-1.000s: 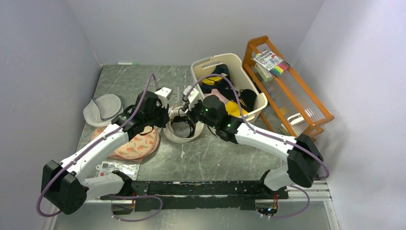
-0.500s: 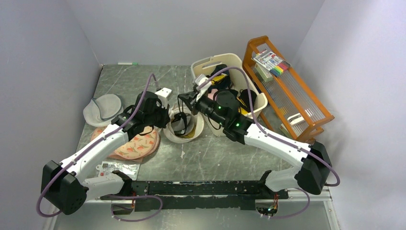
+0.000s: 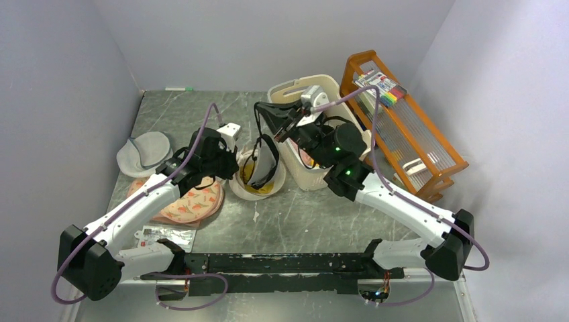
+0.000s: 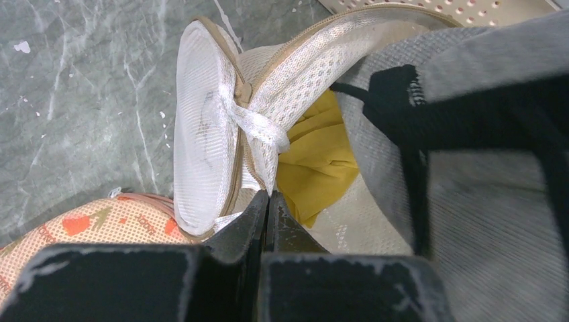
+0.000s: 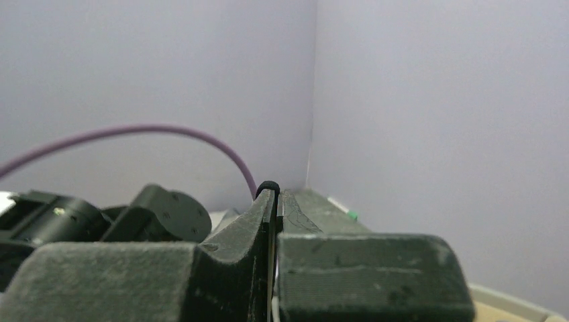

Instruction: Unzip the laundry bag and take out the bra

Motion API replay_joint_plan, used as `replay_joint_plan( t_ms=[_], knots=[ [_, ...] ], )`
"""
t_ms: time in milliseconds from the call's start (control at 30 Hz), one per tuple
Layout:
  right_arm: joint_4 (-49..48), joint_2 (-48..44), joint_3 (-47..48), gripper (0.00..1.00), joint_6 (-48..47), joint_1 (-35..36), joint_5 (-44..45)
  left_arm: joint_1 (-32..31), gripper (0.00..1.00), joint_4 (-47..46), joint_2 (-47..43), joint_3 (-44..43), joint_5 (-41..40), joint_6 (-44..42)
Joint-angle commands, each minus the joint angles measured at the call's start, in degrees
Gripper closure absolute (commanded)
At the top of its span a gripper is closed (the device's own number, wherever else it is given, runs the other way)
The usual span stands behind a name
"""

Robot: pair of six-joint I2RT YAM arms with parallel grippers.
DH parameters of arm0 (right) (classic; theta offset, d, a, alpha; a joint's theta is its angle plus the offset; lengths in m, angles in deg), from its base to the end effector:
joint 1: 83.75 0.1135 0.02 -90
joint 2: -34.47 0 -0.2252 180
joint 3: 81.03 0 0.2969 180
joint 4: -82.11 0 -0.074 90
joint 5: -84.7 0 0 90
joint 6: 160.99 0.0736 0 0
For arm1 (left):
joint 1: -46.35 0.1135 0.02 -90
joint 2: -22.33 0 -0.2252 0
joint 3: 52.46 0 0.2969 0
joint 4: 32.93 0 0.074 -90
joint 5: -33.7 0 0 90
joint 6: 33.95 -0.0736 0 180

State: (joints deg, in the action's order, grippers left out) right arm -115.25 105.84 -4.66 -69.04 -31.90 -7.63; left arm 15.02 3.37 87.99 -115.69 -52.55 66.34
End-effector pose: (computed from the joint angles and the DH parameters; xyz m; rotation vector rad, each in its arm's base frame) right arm 0.2326 0.3009 0.4089 -0.5494 1.0930 0.8479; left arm 0.2869 -0.1803 0.2138 0.4527 2.2412 -0.4597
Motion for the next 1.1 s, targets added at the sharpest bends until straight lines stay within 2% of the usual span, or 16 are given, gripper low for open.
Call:
replay_joint_plan(
  t_ms=[0,433,767,900,1067],
  knots=[
    [-6.4,-2.2,2.9,1.00,0.5,0.1,0.1,0.5,0.93,-2.1,-1.5,0.1,1.2,-0.7],
    [-7.6,-4.2,7.9,1.00,-7.0,0.0,3.9,0.6,0.93,-1.6,-1.9,0.1,0.6,-0.7],
    [-4.8,-3.9,10.9,1.00,-19.5,-0.6,19.8,0.8,0.93,-1.6,-2.3,0.2,1.0,-0.9],
    [-4.5,-3.7,10.1,1.00,-20.2,-4.1,23.3,0.9,0.93,-1.6,-2.3,0.2,0.7,-0.9],
    [-4.2,-3.0,6.3,1.00,-12.0,-14.8,20.9,1.3,0.93,-1.6,-1.6,0.1,0.8,-0.9]
  ],
)
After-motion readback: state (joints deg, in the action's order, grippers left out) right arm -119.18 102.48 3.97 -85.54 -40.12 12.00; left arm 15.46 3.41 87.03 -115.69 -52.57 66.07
